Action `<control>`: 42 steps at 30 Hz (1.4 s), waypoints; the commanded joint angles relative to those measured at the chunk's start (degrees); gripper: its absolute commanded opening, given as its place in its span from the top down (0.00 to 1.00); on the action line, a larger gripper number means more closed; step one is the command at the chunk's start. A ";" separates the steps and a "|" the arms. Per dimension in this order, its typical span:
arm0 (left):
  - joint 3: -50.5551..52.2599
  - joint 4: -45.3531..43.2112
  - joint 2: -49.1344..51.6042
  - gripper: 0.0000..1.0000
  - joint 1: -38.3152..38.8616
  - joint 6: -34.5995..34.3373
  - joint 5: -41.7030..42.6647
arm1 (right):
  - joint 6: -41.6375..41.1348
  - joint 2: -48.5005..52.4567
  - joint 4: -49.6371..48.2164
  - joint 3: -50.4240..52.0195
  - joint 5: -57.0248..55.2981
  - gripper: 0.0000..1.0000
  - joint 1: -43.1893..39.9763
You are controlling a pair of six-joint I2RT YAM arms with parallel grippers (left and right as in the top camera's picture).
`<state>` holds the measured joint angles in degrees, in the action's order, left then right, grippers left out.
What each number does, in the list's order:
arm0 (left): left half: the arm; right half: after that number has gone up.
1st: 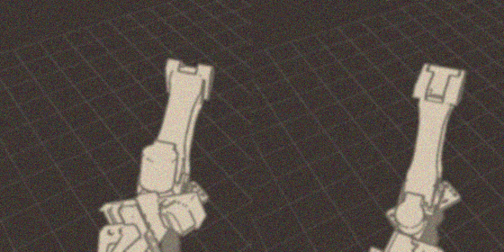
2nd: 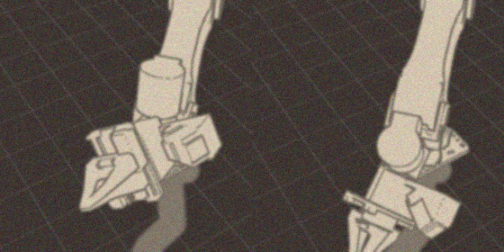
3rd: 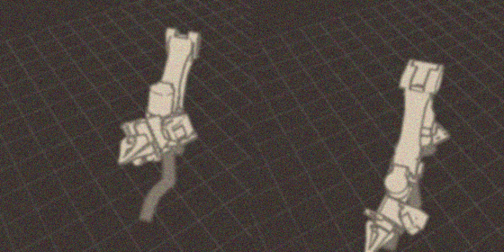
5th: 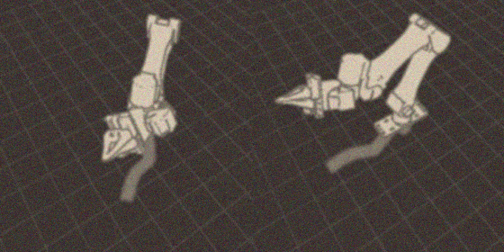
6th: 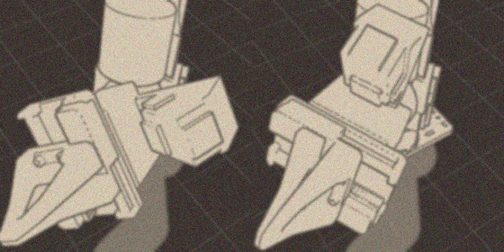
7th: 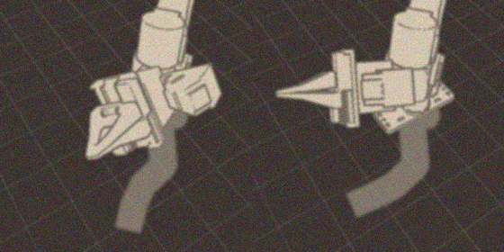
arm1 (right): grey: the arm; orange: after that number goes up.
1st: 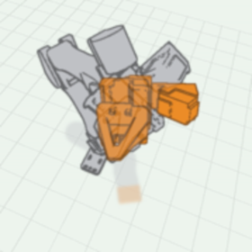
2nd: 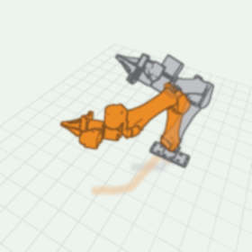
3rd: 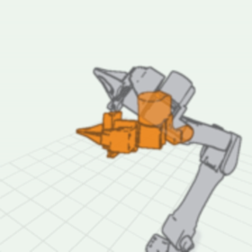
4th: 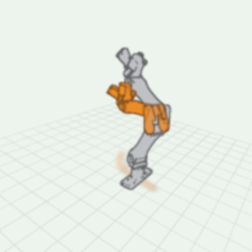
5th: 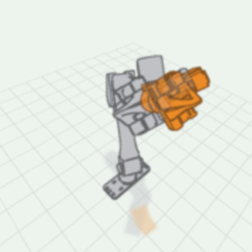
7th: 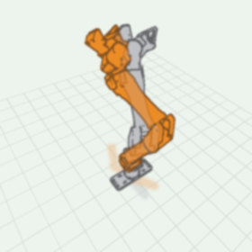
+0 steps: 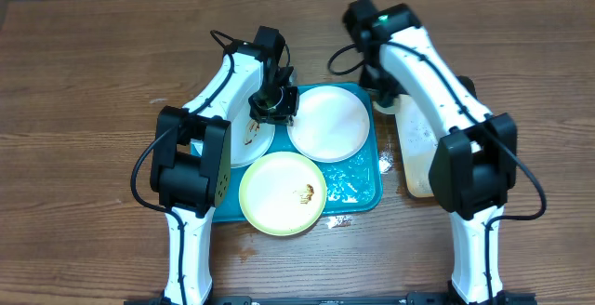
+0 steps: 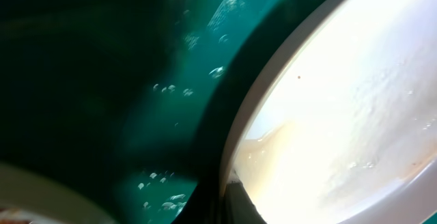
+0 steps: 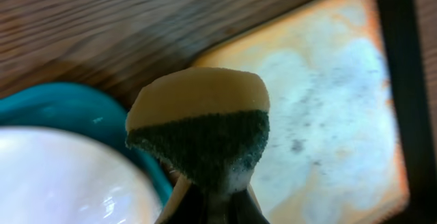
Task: Clean dirty plates on tray and stack at the side
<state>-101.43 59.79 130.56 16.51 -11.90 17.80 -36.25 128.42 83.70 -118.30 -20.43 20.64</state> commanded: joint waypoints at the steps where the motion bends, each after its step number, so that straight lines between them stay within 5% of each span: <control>1: -4.61 2.51 -0.44 0.96 0.02 0.31 -5.92 | -1.29 -4.13 1.46 -1.79 -0.70 0.96 -3.56; 12: -20.48 15.06 -9.81 0.96 0.31 0.52 -10.75 | -0.33 -5.20 5.79 -1.77 1.73 0.96 -7.56; 23: -29.90 36.57 -11.54 0.96 7.15 -5.38 -39.74 | 0.22 -5.20 7.37 -1.70 5.05 0.96 -8.22; 32: -29.88 37.03 -11.54 0.96 15.39 -9.14 -55.21 | 1.95 -5.20 10.47 -1.66 5.05 0.96 -12.48; 42: -29.86 35.34 -11.41 0.96 11.87 -10.05 -67.82 | 2.21 -5.20 11.39 -0.20 5.09 0.96 -16.52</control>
<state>-130.08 96.25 119.48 30.37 -20.08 -42.39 -34.44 125.73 95.15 -118.48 -15.22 4.49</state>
